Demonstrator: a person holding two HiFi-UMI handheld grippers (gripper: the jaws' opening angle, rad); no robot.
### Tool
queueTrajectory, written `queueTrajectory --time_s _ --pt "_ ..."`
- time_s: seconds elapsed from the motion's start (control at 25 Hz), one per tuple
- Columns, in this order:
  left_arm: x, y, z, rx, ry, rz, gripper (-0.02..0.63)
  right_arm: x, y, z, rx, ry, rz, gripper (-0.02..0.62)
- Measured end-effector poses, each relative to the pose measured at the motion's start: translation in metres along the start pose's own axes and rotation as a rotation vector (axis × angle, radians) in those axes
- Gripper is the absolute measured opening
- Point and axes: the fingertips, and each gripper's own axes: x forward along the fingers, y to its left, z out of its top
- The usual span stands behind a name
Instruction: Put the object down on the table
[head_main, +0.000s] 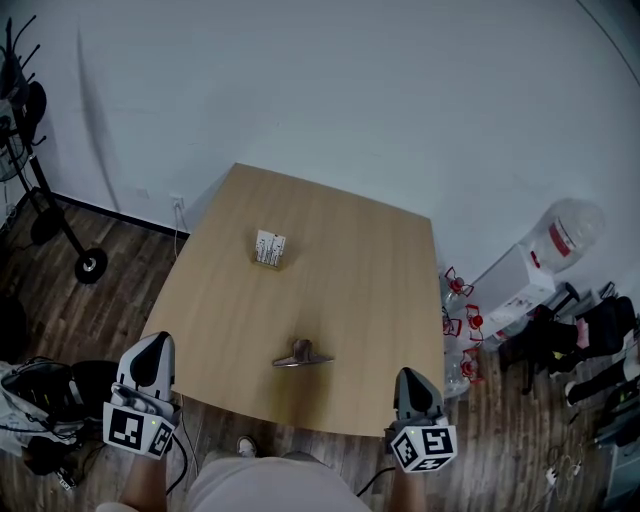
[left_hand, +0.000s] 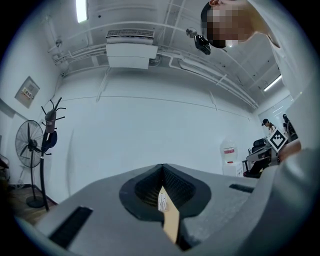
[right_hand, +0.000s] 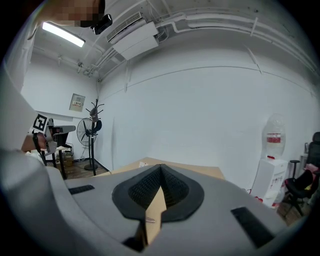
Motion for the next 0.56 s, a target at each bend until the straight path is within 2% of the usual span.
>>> queueTrajectory --time_s 0.56 --pt "-0.005 0.001 -0.012 -0.009 0.014 0.007 0.006 0.001 0.019 -0.007 -0.068 0.007 0.013 -0.003"
